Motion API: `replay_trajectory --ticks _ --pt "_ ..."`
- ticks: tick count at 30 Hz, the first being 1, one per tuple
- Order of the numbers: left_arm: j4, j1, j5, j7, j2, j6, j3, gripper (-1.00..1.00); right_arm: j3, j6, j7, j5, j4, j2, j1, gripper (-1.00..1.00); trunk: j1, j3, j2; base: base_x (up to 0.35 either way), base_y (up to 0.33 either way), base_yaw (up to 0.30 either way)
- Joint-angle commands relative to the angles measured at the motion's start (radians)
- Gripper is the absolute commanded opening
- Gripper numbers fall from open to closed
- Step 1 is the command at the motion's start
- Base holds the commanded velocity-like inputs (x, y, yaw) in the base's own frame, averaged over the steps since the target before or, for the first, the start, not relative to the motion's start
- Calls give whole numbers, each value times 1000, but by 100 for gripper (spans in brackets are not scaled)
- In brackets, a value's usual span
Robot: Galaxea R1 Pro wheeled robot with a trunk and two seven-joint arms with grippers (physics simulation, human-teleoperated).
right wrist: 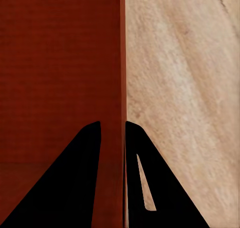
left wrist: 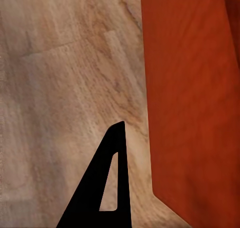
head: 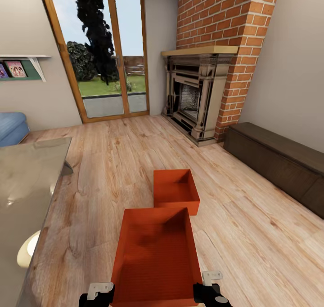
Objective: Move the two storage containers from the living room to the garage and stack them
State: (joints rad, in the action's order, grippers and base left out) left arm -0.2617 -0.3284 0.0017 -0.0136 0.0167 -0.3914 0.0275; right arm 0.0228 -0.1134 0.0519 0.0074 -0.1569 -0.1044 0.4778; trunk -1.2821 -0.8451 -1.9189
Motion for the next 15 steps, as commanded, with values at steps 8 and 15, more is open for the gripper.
replay_trajectory --ticks 8,15 --pt "1 -1 3 1 0 -3 8 -100 -6 -3 6 2 0 0 1 -100 31 24 56 0 0 0" --pt "1 0 3 1 0 -3 8 -100 -6 -3 7 2 0 0 1 -100 58 46 105 0 0 0"
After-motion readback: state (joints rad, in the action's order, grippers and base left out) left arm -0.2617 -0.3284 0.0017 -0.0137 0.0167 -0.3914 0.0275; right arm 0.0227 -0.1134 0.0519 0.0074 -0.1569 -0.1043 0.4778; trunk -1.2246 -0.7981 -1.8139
